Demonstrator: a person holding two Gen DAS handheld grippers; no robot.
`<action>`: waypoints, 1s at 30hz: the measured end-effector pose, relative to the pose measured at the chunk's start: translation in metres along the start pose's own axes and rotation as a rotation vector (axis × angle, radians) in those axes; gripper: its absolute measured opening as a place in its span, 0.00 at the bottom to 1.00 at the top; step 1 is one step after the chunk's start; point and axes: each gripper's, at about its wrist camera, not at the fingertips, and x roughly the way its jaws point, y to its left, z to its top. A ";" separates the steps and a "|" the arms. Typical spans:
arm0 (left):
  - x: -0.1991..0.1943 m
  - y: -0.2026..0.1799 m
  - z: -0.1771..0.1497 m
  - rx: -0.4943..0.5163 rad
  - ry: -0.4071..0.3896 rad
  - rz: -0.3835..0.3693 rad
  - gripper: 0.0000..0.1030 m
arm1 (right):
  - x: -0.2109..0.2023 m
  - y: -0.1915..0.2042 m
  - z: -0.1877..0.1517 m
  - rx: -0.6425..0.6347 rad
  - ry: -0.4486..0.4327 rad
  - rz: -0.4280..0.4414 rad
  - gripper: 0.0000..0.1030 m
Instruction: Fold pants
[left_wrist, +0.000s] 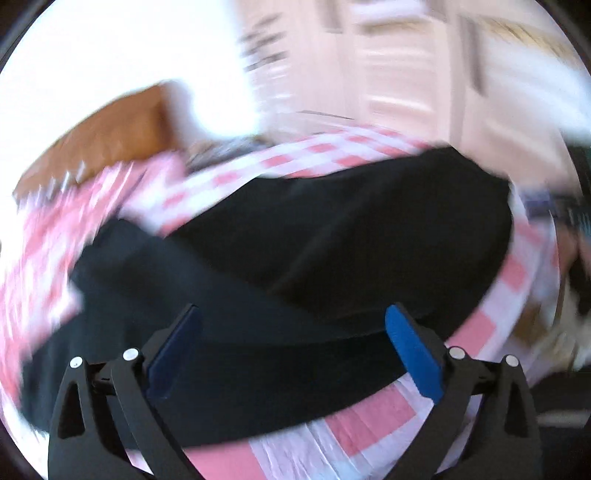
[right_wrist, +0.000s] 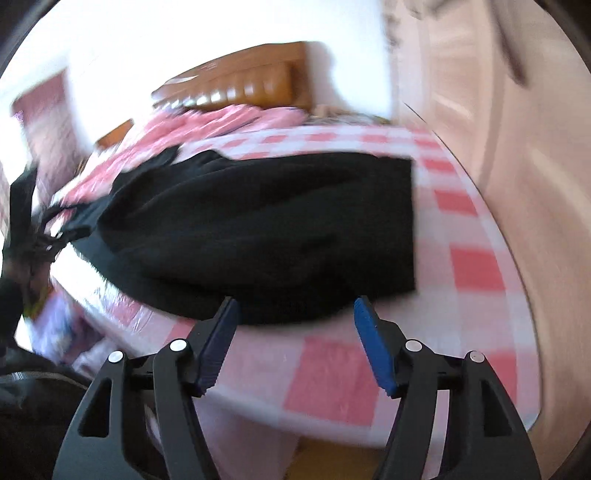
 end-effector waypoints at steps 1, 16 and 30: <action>0.000 0.012 -0.004 -0.103 0.015 -0.013 0.97 | 0.001 -0.006 -0.001 0.046 -0.001 0.008 0.62; 0.040 0.057 -0.005 -0.502 0.106 -0.095 0.97 | 0.021 -0.043 0.019 0.458 -0.086 0.118 0.48; 0.063 0.036 0.005 -0.416 0.150 0.004 0.44 | 0.034 -0.037 0.026 0.405 -0.100 0.068 0.26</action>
